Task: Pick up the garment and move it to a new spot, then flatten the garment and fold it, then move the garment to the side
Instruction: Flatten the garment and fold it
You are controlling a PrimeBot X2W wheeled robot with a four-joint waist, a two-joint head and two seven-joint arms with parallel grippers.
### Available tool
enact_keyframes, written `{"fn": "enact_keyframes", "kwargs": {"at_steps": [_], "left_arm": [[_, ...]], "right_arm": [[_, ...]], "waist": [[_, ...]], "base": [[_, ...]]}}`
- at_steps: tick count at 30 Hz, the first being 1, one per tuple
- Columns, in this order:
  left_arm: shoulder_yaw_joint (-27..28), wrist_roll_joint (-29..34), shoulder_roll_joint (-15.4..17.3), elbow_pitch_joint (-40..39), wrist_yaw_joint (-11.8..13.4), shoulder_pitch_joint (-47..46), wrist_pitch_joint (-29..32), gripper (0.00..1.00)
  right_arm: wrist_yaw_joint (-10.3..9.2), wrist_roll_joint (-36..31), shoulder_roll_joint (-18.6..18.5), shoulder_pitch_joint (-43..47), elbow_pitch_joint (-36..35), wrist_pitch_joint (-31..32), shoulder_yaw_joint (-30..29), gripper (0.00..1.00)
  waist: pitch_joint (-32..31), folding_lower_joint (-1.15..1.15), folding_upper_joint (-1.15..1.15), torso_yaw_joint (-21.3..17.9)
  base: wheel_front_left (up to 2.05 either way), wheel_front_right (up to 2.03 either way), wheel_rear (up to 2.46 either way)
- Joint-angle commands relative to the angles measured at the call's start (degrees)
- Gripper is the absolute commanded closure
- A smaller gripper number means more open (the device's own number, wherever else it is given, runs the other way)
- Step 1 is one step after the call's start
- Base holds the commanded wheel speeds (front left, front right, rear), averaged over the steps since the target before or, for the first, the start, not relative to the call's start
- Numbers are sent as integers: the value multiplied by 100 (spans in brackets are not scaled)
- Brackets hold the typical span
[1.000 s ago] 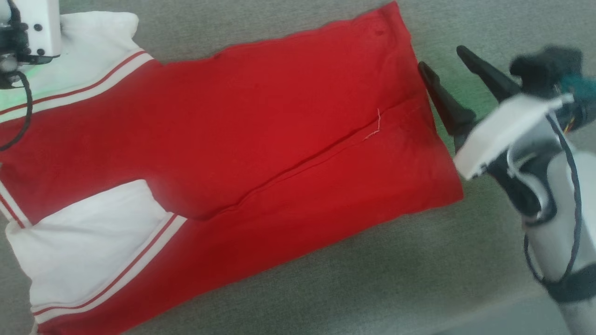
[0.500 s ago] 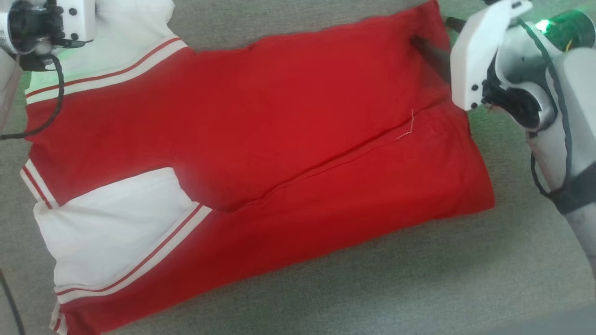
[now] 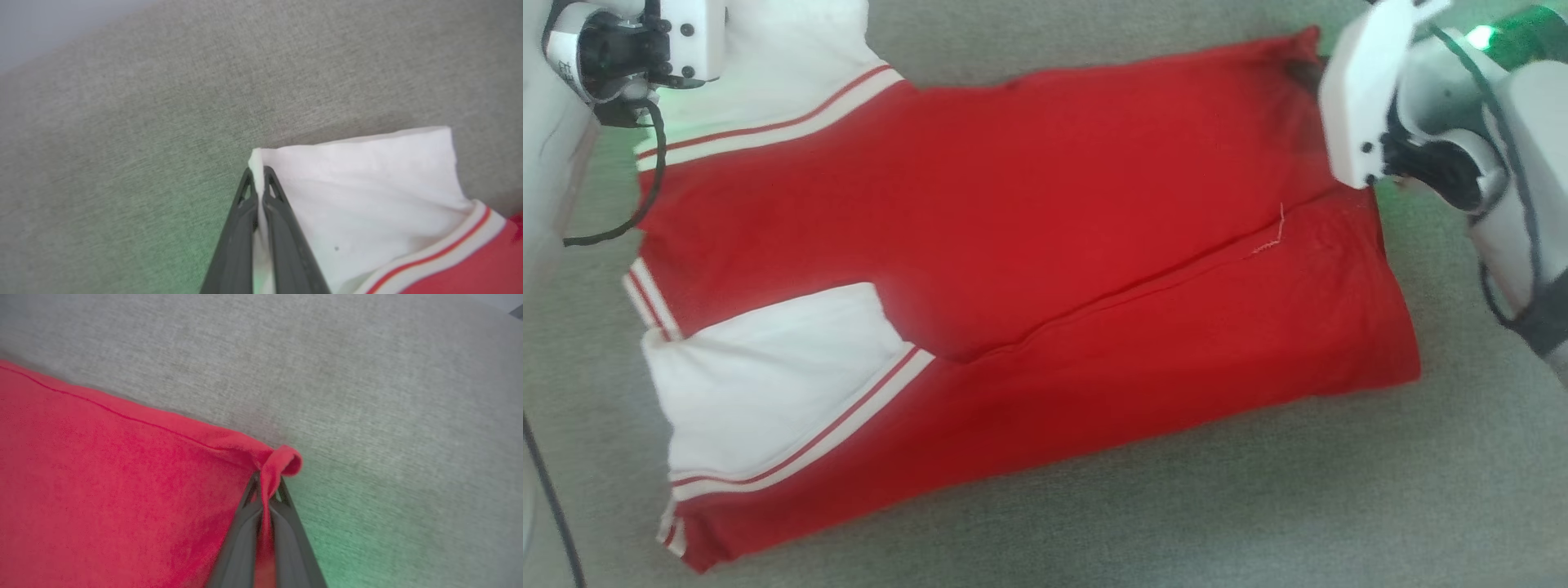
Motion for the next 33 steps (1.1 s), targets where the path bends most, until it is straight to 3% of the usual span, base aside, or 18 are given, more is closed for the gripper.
{"fn": "enact_keyframes", "kwargs": {"at_steps": [1, 9, 17, 22, 33], "left_arm": [[-12, 2, -52, -13, -57, -19, -23, 100], [-62, -134, -67, -280, -207, 130, 134, 100], [-89, -283, 85, -993, 96, 586, 499, 100], [-101, -478, 358, -1932, 489, 1092, 865, 100], [-235, -839, 1231, -4549, 1745, 2721, 1337, 100]], "right_arm": [[-15, 39, -163, 144, 49, -68, 69, 100], [-14, 270, -720, 461, -258, -330, 323, 100], [-14, 474, -1323, 1014, -849, -301, 356, 100], [-14, 606, -1650, 1542, -1316, -146, 202, 100], [-13, 778, -2065, 2953, -2113, 280, -251, 100]], "waist": [[-165, 0, 0, 153], [-652, 0, 0, 555], [-1170, 0, 0, 892], [-1401, 0, 0, 1064], [-1592, 0, 0, 1193]], "base": [[0, 0, 0], [0, 0, 0], [0, 0, 0], [0, 0, 0], [0, 0, 0]]}}
